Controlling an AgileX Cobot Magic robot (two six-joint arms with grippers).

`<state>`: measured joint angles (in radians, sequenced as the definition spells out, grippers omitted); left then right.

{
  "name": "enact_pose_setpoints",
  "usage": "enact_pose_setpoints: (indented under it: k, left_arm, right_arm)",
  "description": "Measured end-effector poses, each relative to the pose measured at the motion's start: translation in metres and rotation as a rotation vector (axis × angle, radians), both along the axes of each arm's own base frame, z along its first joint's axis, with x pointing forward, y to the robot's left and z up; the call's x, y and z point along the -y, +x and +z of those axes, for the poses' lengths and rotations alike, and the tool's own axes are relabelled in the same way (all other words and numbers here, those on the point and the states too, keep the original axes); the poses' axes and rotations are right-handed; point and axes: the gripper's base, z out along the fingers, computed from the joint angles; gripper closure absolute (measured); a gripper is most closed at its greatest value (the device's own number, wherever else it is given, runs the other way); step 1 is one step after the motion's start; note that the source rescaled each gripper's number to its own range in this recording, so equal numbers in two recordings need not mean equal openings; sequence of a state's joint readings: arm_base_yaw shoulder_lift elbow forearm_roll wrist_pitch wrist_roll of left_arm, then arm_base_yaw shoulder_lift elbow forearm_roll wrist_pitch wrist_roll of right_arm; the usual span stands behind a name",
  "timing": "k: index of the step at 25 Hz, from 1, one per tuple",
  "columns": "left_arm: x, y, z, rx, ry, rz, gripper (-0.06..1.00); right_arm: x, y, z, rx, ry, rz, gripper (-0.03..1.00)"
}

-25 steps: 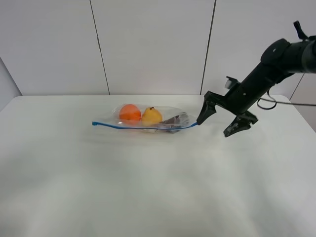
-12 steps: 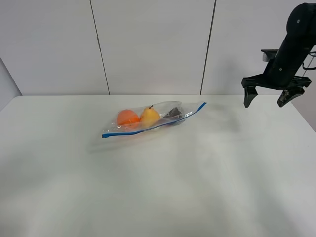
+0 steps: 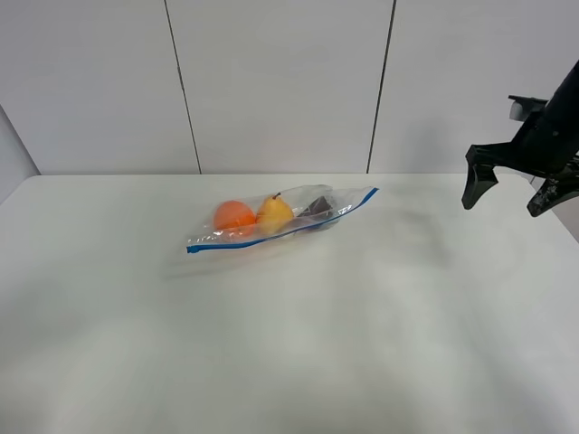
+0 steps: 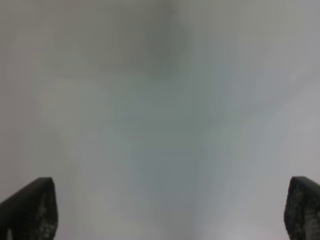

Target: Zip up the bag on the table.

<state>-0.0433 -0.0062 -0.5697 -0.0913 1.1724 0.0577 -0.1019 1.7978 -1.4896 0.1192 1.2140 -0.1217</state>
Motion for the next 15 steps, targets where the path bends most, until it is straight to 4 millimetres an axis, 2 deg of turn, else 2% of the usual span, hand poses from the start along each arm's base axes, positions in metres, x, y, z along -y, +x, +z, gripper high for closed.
enact_pose_setpoints:
  k: [8,15]
  left_arm:
    - [0.0,0.0,0.0,0.0,0.0,0.0,-0.06]
    - [0.0,0.0,0.0,0.0,0.0,0.0,-0.06]
  right_arm:
    - [-0.016,-0.049,0.024,0.043,0.039,0.013,-0.03]
    - [-0.036,-0.085,0.03,0.053,0.042,0.074,-0.03]
